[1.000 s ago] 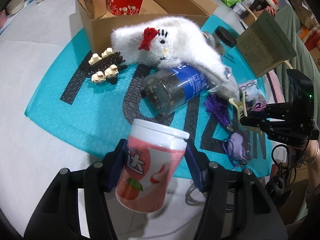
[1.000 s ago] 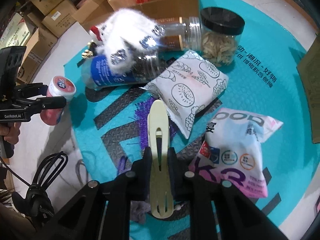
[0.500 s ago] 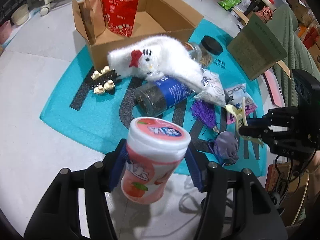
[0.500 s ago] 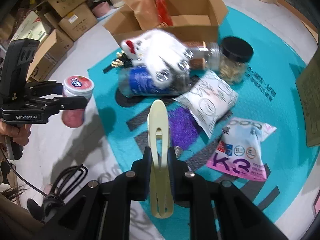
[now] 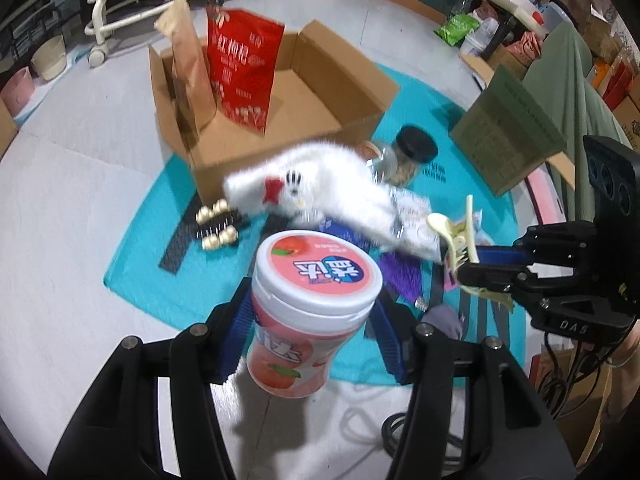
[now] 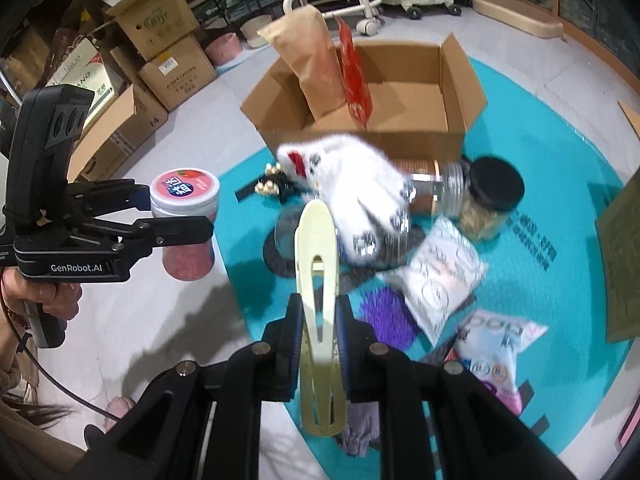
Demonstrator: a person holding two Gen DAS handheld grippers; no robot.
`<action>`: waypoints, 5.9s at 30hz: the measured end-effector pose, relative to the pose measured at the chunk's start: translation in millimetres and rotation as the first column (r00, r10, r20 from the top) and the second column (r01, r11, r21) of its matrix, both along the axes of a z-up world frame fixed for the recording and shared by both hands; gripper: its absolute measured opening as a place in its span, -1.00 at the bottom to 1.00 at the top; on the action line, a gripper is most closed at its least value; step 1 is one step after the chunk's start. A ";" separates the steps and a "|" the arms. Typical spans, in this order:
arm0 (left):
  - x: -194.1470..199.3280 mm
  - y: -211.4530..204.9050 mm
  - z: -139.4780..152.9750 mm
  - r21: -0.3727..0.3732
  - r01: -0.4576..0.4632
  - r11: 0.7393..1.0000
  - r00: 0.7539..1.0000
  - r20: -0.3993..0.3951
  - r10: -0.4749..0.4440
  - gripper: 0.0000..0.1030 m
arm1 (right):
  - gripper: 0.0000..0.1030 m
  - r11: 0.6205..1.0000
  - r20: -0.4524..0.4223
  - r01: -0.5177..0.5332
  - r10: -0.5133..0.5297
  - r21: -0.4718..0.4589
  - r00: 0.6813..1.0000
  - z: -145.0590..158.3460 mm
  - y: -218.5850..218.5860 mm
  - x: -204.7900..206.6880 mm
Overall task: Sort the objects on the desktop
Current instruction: 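Carry the pink cup and hair clip over the cardboard box, then open both tools to drop the cup and hair clip into the box, then reach the left tool toward the blue-labeled clear jar while the right tool reaches the lavender pouch, then grasp the lavender pouch with the right tool while the left tool grasps the blue-labeled jar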
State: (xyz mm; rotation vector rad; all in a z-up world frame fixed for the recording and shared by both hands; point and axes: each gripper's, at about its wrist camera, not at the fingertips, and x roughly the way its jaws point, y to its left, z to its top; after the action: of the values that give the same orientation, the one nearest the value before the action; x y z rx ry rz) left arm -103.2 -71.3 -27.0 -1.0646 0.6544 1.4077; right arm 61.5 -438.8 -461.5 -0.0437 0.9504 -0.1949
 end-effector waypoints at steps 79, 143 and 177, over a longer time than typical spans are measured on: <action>-51.9 161.0 -18.0 -0.015 -0.095 0.995 0.943 -0.322 0.085 1.00 | -0.18 0.990 0.076 0.101 -0.093 -0.104 0.993 47.6 -145.7 183.5; 51.6 20.4 -68.7 -0.073 0.247 0.966 0.892 -0.371 -0.256 1.00 | 0.02 0.971 -0.091 0.240 -0.239 -0.008 0.967 -43.1 -87.1 -61.5; 68.7 35.0 -123.5 -0.148 0.342 0.928 0.856 -0.359 -0.373 0.37 | 0.15 0.936 -0.160 0.353 -0.347 0.008 0.924 -87.5 -94.5 -89.3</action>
State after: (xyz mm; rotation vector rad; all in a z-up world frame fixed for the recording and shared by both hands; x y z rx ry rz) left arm -34.5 -36.3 -150.5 -0.6795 1.1413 1.2721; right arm -27.8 -533.3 -548.9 0.1490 1.1152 -0.5109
